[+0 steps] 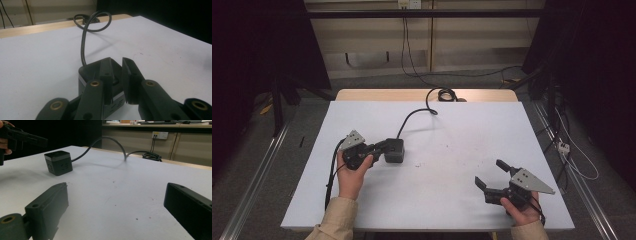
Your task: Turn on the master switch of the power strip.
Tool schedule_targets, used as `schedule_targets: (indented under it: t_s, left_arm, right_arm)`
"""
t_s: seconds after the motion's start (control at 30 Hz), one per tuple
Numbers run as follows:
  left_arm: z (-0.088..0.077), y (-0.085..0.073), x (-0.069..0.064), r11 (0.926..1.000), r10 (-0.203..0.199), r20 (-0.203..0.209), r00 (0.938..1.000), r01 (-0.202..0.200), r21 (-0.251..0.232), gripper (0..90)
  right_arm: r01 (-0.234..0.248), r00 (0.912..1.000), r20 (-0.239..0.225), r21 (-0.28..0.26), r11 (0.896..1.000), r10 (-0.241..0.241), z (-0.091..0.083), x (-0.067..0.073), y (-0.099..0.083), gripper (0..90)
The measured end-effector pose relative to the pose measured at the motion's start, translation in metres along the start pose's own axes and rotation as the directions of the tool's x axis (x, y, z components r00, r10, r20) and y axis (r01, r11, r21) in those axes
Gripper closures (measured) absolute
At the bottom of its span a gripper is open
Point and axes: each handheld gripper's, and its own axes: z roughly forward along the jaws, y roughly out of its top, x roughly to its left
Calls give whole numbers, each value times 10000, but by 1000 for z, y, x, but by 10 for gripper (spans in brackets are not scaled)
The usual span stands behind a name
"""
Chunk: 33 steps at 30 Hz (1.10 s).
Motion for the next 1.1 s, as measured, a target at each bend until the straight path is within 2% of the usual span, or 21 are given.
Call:
schedule_targets:
  t_s: [0.27, 0.4, 0.63, 0.97, 1.1]
  left_arm:
    - [2, -1, -1, 10000, -10, 66, 10000, 9, 69, 824]
    - [3, -1, -1, 9998, -211, 85, 9997, 211, 40, 850]
    - [5, 0, -1, 9998, -99, -58, 9999, 100, 193, 900]
    - [8, 1, -1, 9993, -307, 28, 9995, 307, 199, 900]
    - [9, 2, -2, 9994, -276, 73, 9996, 275, 229, 900]
  right_arm:
    - [35, 10000, -31, -29, 10000, -36, 0, 1, 1, 49]
    - [13, 10000, -44, -30, 10000, -13, 1, 1, 1, 49]
    - [19, 10000, -36, -11, 10000, -19, 1, 1, 0, 48]
    - [3, 10000, -28, -19, 10000, -3, 1, 1, 1, 49]
    - [18, 10000, -37, -12, 10000, -18, 1, 1, 1, 49]
